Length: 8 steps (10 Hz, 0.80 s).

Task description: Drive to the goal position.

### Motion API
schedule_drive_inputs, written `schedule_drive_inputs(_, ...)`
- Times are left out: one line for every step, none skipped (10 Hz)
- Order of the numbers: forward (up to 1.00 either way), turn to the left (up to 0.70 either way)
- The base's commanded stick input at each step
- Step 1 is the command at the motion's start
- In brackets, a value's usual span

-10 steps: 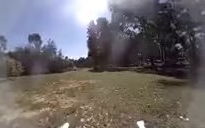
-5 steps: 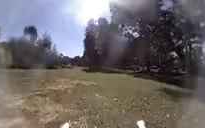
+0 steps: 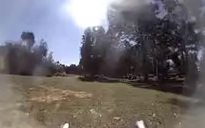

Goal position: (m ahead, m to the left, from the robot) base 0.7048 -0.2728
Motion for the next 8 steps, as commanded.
schedule_drive_inputs(1.00, -0.27)
schedule_drive_inputs(1.00, -0.23)
schedule_drive_inputs(1.00, -0.08)
schedule_drive_inputs(1.00, -0.07)
schedule_drive_inputs(1.00, -0.22)
schedule_drive_inputs(1.00, -0.08)
schedule_drive_inputs(1.00, -0.21)
schedule_drive_inputs(1.00, -0.20)
